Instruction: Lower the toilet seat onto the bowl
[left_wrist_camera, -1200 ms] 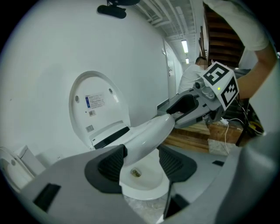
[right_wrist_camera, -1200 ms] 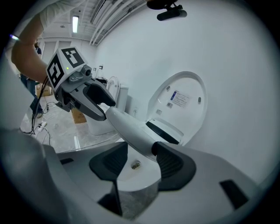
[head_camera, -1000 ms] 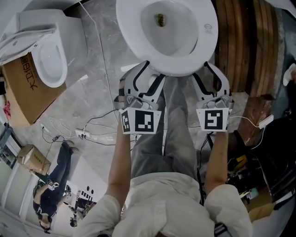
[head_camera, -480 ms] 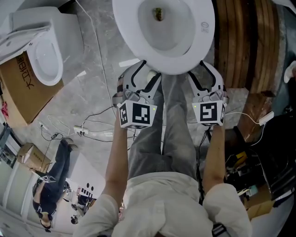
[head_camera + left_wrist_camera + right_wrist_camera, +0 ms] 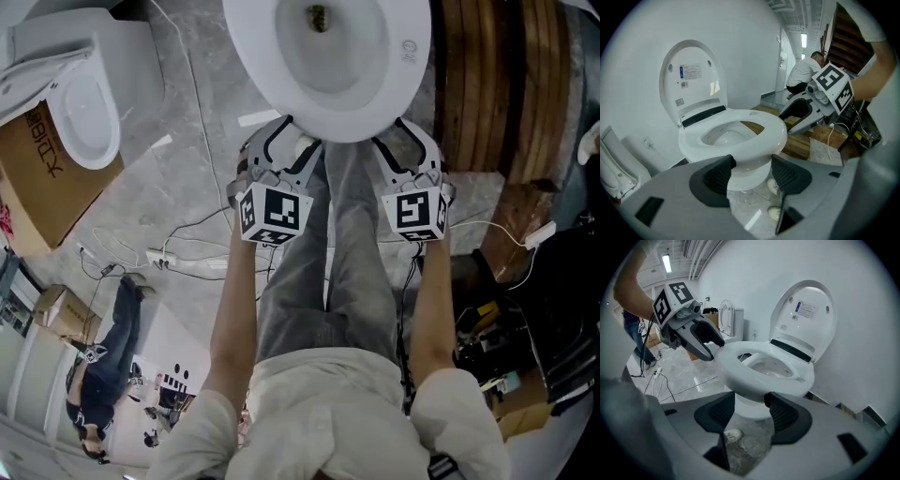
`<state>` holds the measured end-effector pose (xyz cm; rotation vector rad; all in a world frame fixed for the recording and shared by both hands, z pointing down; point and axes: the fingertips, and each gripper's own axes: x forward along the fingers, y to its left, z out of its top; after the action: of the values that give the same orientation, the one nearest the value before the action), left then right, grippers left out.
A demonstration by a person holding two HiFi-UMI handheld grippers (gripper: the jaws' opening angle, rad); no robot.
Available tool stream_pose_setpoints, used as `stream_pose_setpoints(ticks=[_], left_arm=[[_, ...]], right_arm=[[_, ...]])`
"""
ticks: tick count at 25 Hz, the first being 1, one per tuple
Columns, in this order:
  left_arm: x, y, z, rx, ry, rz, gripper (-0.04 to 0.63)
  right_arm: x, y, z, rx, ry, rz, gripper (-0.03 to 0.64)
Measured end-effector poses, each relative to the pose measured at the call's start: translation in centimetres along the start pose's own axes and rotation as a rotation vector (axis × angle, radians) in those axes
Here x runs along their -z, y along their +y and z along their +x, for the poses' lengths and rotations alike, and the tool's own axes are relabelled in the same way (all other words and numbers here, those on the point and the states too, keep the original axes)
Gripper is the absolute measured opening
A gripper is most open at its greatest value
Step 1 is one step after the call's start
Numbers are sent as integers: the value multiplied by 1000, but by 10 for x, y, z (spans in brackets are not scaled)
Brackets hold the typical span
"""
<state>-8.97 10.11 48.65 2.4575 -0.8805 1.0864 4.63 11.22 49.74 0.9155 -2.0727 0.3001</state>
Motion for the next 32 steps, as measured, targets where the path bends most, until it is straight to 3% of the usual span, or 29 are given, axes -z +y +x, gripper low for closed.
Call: stream_pose_setpoints(ticks=[6, 32], left_arm=[[19, -4, 18, 15, 45, 3, 285], [75, -7, 73, 21, 146, -82, 265]], right_arm=[[20, 6, 16, -33, 33, 37, 229], [75, 20, 73, -14, 132, 78, 202]])
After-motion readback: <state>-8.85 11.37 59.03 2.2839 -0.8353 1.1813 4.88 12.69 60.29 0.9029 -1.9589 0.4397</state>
